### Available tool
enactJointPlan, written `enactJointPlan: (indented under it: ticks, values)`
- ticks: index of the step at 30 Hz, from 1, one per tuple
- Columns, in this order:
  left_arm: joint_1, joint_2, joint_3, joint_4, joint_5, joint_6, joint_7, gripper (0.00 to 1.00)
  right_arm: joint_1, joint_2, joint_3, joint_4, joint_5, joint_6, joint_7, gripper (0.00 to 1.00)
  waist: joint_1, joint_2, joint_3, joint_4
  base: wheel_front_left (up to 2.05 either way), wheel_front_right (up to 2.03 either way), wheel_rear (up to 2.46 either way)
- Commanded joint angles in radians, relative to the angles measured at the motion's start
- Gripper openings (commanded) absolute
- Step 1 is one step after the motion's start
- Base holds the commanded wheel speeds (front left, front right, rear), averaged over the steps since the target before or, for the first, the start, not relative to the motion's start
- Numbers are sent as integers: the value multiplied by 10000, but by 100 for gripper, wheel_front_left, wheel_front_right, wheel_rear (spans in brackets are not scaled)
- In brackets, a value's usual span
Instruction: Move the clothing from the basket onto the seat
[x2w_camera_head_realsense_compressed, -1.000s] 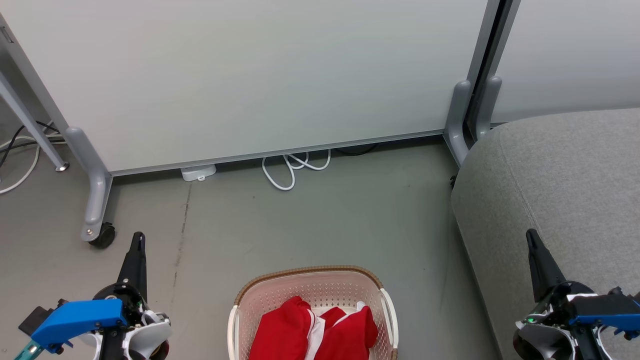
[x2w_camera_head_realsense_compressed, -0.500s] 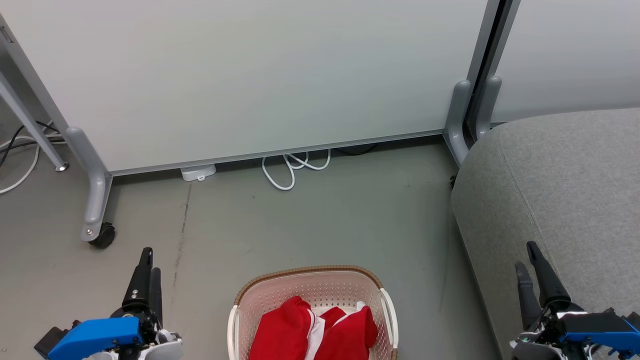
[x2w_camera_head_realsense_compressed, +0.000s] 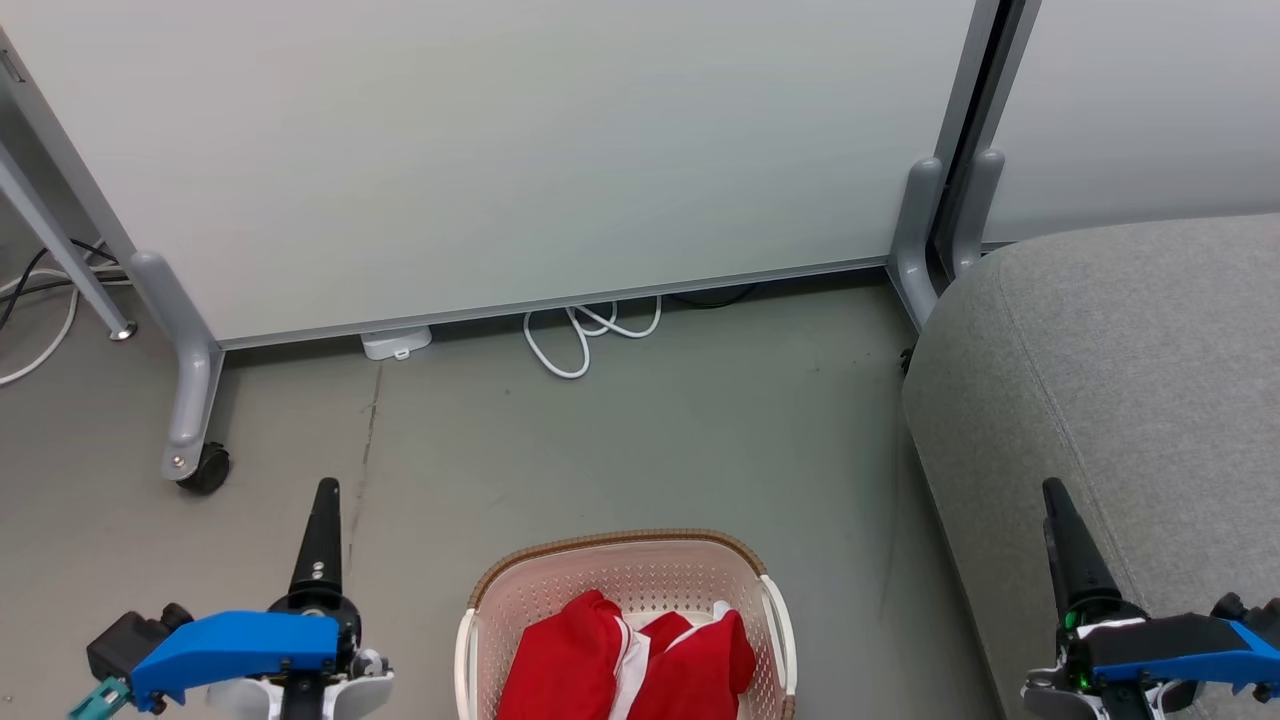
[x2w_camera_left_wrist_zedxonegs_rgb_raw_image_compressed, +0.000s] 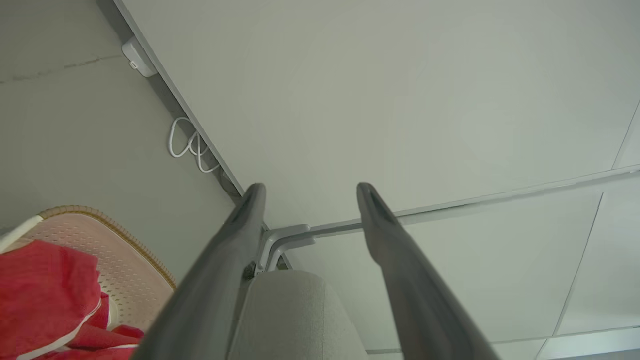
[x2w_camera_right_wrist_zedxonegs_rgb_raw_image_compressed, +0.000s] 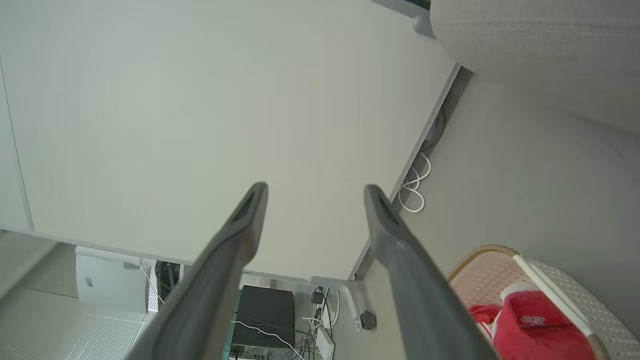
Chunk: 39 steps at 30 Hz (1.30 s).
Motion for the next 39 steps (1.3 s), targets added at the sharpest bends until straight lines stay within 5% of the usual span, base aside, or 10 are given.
enactJointPlan:
  ticks: [1,16,39]
  values:
    - [-324,79,-49,-194,255,23,-69,100,-252,-54,23,-198,-279,10,-61,100,0,0,0,4,0,0,0]
    - [-444,94,-700,-198,3678,205,-644,100,-261,-74,133,-203,-3307,15,-615,100,0,0,17,81,0,0,0]
    - [-623,103,-1288,-27,7075,237,-1370,100,-257,-100,214,-246,-6470,19,-1075,100,0,0,32,101,0,0,0]
